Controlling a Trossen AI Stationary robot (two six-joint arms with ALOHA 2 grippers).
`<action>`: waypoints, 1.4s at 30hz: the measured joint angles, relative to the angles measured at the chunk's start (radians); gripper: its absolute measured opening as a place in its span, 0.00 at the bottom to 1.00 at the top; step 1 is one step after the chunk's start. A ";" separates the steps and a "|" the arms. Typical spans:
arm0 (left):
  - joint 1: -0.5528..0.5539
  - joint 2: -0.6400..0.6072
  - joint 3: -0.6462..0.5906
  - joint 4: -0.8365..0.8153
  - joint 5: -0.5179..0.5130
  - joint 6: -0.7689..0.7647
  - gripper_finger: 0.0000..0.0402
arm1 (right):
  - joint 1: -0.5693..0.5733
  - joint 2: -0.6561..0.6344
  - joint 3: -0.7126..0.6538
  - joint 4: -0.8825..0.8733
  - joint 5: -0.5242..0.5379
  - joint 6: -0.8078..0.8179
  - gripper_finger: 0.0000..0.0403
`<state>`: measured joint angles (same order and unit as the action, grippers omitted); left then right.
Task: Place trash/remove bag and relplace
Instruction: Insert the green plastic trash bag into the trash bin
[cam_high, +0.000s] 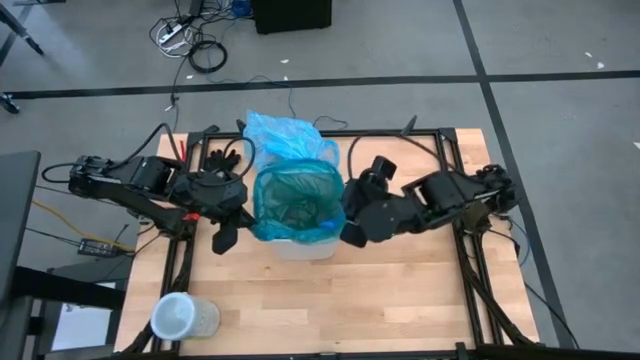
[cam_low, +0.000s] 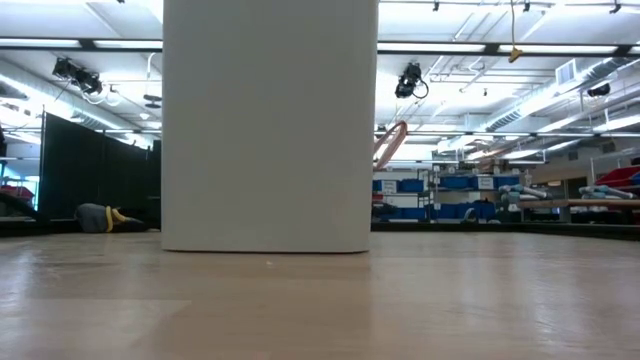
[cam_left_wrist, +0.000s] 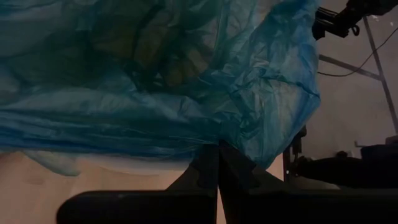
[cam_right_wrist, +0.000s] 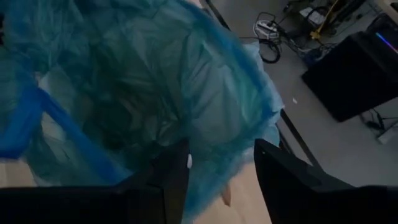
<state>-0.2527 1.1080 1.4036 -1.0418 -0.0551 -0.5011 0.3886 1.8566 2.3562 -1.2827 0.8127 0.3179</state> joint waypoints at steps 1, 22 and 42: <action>-0.002 0.000 0.000 0.000 0.000 -0.001 0.02 | 0.000 -0.009 -0.003 -0.002 0.001 -0.010 0.41; -0.032 0.011 0.000 0.002 -0.029 -0.009 0.02 | -0.159 -0.029 -0.003 -0.033 -0.300 0.002 0.34; -0.073 0.020 0.000 -0.016 -0.025 -0.009 0.02 | -0.221 -0.026 -0.004 -0.141 -0.336 0.050 0.11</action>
<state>-0.3255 1.1282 1.4033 -1.0579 -0.0804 -0.5098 0.1672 1.8301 2.3524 -1.4240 0.4770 0.3680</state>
